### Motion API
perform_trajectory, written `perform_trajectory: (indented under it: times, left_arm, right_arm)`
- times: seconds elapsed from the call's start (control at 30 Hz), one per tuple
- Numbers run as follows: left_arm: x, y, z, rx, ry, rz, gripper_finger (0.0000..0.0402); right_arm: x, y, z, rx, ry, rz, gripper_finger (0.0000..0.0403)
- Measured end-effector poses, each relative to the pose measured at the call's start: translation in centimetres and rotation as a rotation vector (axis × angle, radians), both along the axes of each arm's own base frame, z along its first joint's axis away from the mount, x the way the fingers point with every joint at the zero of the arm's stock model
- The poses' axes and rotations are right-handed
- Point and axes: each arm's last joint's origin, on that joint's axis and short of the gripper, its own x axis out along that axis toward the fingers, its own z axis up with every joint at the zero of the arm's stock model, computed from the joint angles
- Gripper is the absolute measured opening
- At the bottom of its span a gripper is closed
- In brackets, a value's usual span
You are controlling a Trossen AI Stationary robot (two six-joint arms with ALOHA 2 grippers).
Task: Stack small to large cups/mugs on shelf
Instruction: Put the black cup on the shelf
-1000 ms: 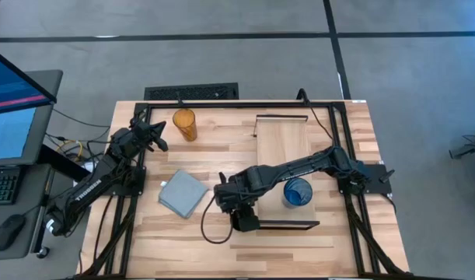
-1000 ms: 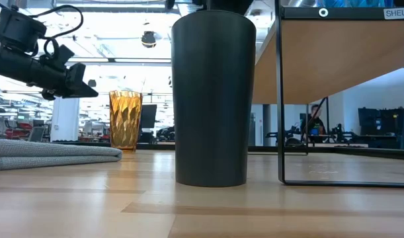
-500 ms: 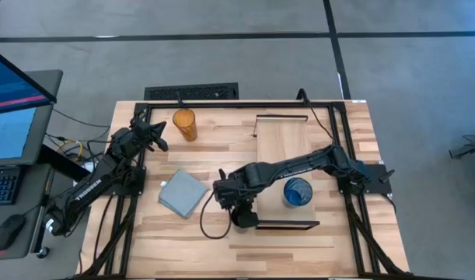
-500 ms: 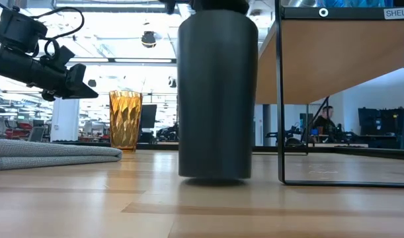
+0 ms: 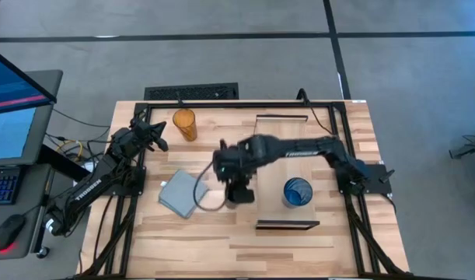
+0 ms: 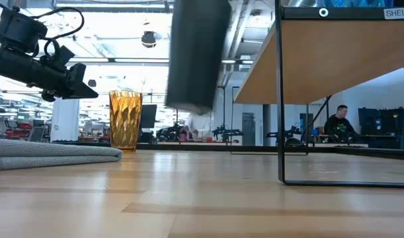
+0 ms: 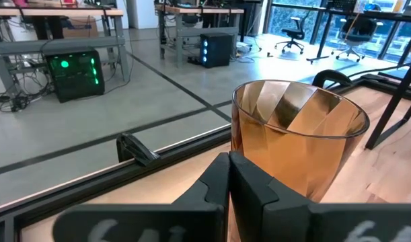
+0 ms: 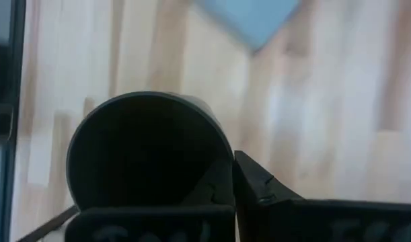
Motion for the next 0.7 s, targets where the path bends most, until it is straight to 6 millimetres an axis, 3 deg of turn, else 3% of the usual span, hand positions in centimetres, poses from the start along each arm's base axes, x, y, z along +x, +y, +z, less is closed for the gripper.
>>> perform_trajectory:
  times: [0.2,0.37,0.7]
  left_arm:
    - [0.0,0.0,0.0,-0.003,0.002,0.000,0.0000]
    - [0.1,0.1,-0.2,-0.021,0.016,-0.002,0.0000]
    - [0.4,0.4,-0.9,-0.075,0.079,-0.008,0.0000]
  right_arm:
    - [-1.9,-3.4,4.2,0.006,-0.124,-0.137,0.0004]
    - [-3.6,-5.1,7.3,0.027,-0.241,-0.219,0.0007]
    - [-10.6,-6.4,12.3,-0.072,-0.254,-0.521,0.0005]
